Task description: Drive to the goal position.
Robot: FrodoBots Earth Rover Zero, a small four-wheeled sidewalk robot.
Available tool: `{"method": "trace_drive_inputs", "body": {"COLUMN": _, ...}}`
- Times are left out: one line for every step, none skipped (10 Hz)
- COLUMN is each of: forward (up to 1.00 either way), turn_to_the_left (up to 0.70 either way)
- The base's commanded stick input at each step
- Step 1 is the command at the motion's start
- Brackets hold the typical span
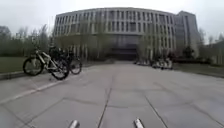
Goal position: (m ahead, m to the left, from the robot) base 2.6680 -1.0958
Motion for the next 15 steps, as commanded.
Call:
{"method": "trace_drive_inputs", "body": {"forward": 0.0, "turn_to_the_left": 0.0}}
{"method": "trace_drive_inputs", "body": {"forward": 0.0, "turn_to_the_left": 0.0}}
{"method": "trace_drive_inputs", "body": {"forward": 0.0, "turn_to_the_left": 0.0}}
{"method": "trace_drive_inputs", "body": {"forward": 0.0, "turn_to_the_left": 0.0}}
{"method": "trace_drive_inputs", "body": {"forward": 0.0, "turn_to_the_left": 0.0}}
{"method": "trace_drive_inputs", "body": {"forward": 0.0, "turn_to_the_left": 0.0}}
{"method": "trace_drive_inputs", "body": {"forward": 0.0, "turn_to_the_left": 0.0}}
{"method": "trace_drive_inputs", "body": {"forward": 0.0, "turn_to_the_left": -0.04}}
{"method": "trace_drive_inputs", "body": {"forward": 0.0, "turn_to_the_left": -0.4}}
{"method": "trace_drive_inputs", "body": {"forward": 0.0, "turn_to_the_left": -0.66}}
{"method": "trace_drive_inputs", "body": {"forward": 0.0, "turn_to_the_left": -0.51}}
{"method": "trace_drive_inputs", "body": {"forward": 0.0, "turn_to_the_left": -0.18}}
{"method": "trace_drive_inputs", "body": {"forward": 0.0, "turn_to_the_left": 0.0}}
{"method": "trace_drive_inputs", "body": {"forward": 0.0, "turn_to_the_left": 0.0}}
{"method": "trace_drive_inputs", "body": {"forward": 0.0, "turn_to_the_left": 0.0}}
